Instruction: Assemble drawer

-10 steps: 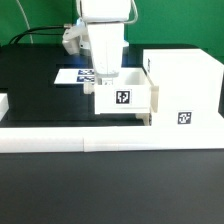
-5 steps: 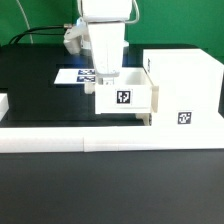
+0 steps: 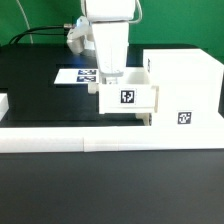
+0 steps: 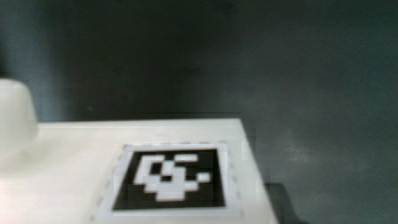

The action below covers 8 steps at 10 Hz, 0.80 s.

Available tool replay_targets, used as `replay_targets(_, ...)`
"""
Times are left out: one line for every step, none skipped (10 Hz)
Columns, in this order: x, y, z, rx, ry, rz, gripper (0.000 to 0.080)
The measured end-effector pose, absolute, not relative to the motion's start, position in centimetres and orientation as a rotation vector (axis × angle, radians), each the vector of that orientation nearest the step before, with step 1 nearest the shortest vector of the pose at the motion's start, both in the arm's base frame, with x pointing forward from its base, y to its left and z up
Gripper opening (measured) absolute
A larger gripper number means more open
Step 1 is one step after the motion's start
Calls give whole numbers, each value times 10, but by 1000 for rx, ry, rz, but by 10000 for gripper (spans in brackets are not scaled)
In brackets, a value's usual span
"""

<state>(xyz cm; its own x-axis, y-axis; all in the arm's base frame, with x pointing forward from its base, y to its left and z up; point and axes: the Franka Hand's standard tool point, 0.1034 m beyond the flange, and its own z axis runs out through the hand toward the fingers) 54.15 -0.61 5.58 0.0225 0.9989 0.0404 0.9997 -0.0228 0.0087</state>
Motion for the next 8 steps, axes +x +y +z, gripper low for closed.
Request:
replay_targets(542,-5,56,-2231,-2180,-55,42)
replay_targets(542,-4,56,-2234,-2176,-55,42)
replay_targets(541,-5,56,-2236,-2174,-54,42)
replay_targets(541,-5,56,-2237,-2173,-54,42)
replay_targets(541,-6,56,-2237,-2173,-54,42)
replay_targets(541,-5,55,-2234,-2176,-52,42)
replay_targets(540,-3,55,-2226,-2185,-49,42)
replay_targets(540,-3,55,-2223,-2189,-48,42)
